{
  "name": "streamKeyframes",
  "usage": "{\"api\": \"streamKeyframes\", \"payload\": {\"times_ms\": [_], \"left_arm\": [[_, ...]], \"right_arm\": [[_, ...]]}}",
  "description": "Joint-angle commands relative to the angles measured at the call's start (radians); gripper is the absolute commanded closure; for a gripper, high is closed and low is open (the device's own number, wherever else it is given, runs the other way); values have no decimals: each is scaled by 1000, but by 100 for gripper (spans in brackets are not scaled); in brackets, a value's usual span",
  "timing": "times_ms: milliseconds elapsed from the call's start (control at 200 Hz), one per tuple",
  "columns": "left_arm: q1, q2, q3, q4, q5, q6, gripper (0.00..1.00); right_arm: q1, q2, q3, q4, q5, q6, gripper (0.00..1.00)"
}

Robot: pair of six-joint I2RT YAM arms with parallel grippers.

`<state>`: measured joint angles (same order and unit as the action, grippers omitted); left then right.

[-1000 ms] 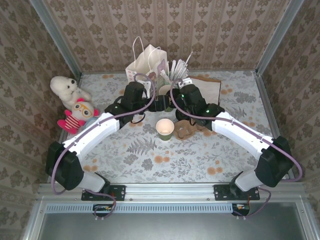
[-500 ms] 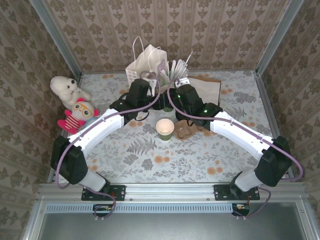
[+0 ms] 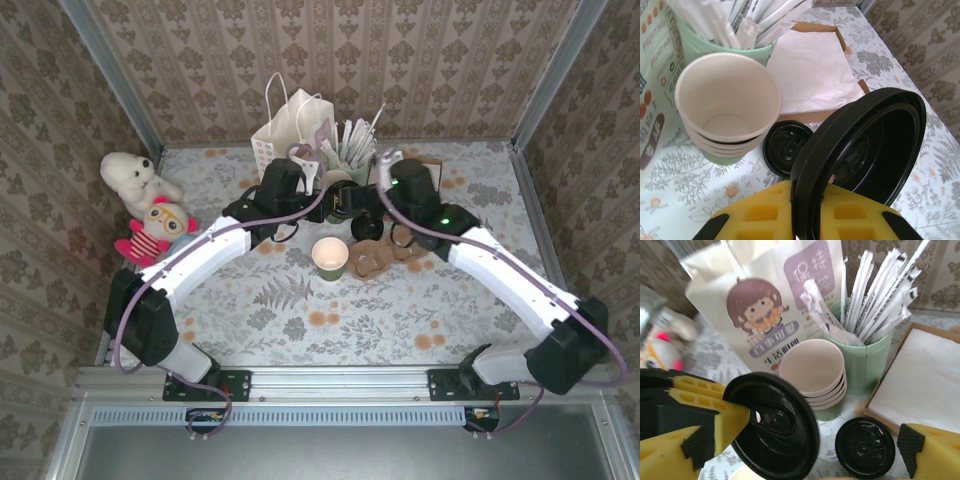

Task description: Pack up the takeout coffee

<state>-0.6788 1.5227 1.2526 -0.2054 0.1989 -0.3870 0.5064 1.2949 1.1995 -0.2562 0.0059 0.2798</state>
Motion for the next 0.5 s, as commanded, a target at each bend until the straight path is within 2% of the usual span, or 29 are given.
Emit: {"api": "streamKeyframes", "payload": {"times_ms": [0, 135, 220, 310, 410, 495], "left_arm": [[14, -33, 15, 41, 56, 143, 90], [38, -40, 38, 37, 175, 243, 99], [45, -56, 47, 43, 244, 296, 100], [58, -79, 45, 64, 302, 325, 100], [72, -105, 42, 93, 332, 326, 100], [80, -126, 42, 113, 339, 319, 100]], "right_arm": [[-52, -71, -66, 52, -271, 16, 0], [-64, -139, -119, 73, -375, -132, 0], [-66, -149, -90, 48, -409, -157, 1], [-67, -139, -59, 44, -446, -157, 6], [-68, -117, -39, 63, -434, -128, 14], [-67, -105, -34, 95, -358, -78, 15]]}}
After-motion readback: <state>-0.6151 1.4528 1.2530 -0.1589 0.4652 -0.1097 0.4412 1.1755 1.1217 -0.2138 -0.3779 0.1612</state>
